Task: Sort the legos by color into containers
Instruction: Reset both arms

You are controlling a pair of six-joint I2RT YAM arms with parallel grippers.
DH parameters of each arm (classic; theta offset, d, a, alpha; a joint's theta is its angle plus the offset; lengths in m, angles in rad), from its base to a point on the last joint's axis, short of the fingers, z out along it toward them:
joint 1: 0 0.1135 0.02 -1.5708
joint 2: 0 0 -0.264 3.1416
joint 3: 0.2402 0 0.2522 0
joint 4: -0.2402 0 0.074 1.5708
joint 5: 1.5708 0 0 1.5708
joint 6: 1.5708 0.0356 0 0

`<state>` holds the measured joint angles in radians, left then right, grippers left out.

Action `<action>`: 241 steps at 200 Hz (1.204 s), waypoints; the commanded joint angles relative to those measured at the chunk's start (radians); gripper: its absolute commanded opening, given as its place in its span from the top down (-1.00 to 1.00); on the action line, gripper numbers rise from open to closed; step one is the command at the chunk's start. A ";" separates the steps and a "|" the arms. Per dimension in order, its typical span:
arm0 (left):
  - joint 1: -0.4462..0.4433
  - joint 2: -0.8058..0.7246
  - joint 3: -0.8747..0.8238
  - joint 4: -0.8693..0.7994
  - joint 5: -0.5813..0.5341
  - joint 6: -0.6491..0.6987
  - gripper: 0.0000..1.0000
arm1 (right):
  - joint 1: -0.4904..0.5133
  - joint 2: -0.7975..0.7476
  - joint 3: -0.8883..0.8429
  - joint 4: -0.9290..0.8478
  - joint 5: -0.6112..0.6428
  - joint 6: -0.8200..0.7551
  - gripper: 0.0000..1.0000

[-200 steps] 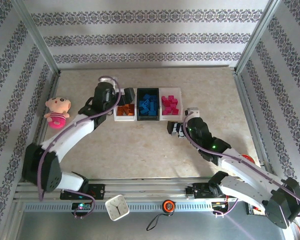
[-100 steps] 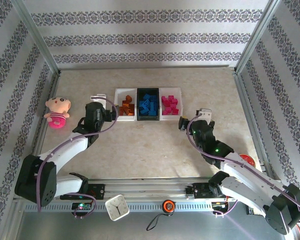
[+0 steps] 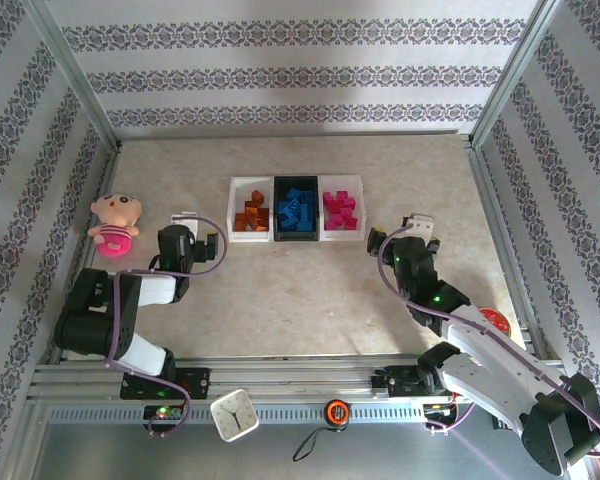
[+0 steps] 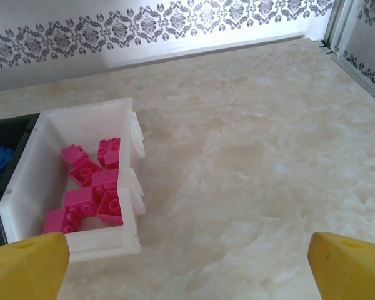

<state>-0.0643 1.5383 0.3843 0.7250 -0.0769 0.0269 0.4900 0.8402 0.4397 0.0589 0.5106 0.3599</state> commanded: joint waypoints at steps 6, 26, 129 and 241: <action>0.041 0.064 -0.040 0.323 0.111 0.017 -0.99 | -0.042 -0.002 -0.047 0.163 -0.034 -0.130 -0.96; 0.075 0.054 0.004 0.227 0.157 -0.019 -0.99 | -0.107 0.002 -0.045 0.188 -0.033 -0.185 -0.96; 0.063 0.050 -0.019 0.262 -0.012 -0.058 -0.99 | -0.403 0.492 -0.116 0.768 -0.334 -0.362 -0.96; 0.064 0.054 -0.004 0.240 0.045 -0.035 -0.99 | -0.459 0.683 -0.076 0.901 -0.367 -0.309 -0.96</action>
<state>-0.0044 1.5871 0.3626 0.9791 -0.0521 -0.0227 0.0345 1.5261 0.3454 0.9188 0.1661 0.0284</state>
